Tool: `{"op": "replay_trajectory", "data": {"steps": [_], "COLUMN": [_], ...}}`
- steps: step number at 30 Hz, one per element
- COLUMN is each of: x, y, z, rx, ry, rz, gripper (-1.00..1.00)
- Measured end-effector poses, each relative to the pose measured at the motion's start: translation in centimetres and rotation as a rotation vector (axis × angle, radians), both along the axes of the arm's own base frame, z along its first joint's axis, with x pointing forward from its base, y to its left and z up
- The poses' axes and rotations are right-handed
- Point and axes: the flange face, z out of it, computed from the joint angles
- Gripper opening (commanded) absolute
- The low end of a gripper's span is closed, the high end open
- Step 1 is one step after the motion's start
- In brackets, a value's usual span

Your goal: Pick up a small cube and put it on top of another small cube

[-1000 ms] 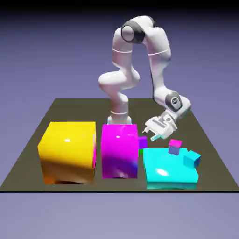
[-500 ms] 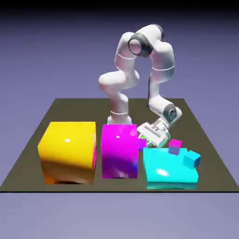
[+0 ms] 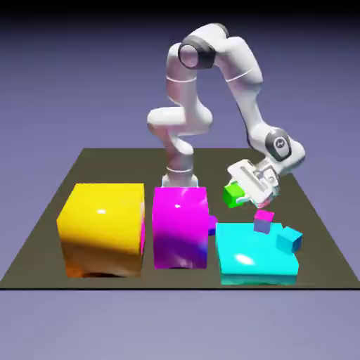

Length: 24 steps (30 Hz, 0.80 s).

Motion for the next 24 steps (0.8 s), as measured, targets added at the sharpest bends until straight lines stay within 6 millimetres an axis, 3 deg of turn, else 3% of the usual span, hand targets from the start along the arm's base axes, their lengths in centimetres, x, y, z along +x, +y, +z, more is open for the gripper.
{"op": "replay_trajectory", "data": {"steps": [8,16,18,21,22,24], "x": [7.3,8.3,8.2,11.8,12.3,12.3], "y": [5.2,9.5,9.6,7.9,7.6,7.7], "z": [5.8,4.1,4.0,0.5,-0.2,-0.2], "rx": [0.037,0.167,0.169,0.170,0.169,0.170], "ry": [-0.043,-0.189,-0.191,-0.192,-0.191,-0.192], "rz": [0.274,0.521,0.524,0.524,0.525,0.526], "gripper": [-1.00,-1.00,-1.00,-1.00,1.00,1.00]}}
